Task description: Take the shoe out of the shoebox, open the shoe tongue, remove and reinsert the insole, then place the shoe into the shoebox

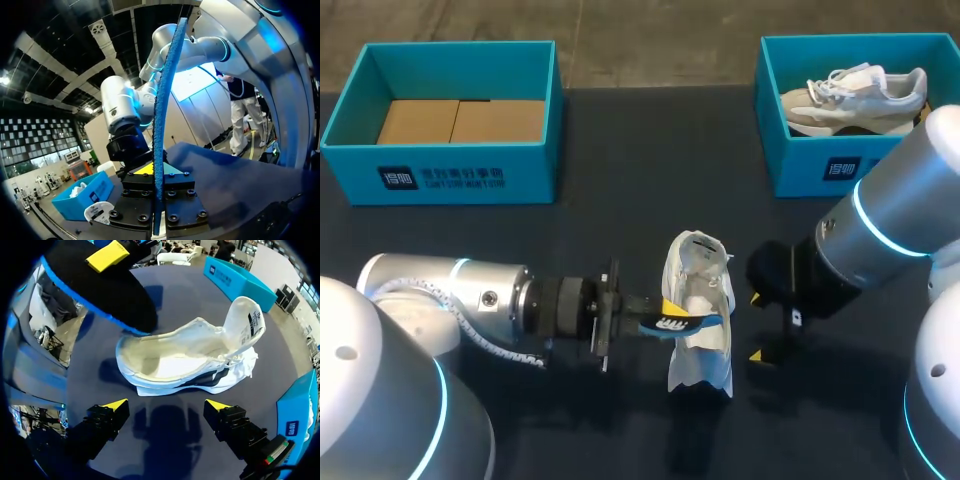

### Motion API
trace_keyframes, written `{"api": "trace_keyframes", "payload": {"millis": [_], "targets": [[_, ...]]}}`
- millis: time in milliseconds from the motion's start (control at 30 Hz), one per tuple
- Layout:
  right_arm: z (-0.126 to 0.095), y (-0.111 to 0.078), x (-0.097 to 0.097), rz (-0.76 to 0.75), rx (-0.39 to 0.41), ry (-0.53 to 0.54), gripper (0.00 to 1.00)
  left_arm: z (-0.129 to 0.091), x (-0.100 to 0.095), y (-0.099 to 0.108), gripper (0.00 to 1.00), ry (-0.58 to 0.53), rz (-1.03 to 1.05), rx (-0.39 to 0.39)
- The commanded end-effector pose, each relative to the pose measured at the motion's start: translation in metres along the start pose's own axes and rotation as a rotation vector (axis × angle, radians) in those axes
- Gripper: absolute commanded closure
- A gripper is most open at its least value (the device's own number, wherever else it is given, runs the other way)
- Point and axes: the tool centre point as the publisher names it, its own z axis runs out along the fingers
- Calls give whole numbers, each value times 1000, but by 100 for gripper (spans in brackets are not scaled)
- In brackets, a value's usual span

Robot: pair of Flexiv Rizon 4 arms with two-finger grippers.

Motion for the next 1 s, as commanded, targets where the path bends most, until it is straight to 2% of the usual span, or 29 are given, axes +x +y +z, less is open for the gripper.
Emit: {"api": "trace_keyframes", "payload": {"millis": [33, 500, 700, 1000], "targets": [[6, -2, -1, 4, -2, -1, 0, 5, -1, 8, 100, 18, -4, 28], [6, -5, -3, 15, -1, -2, 0, 6, -1, 9, 100, 27, -2, 32], [6, -5, -3, 15, -1, -2, 0, 12, 6, 10, 100, 64, 20, 40], [6, -5, -3, 15, -1, -2, 0, 16, 8, 18, 100, 56, 12, 46]]}}
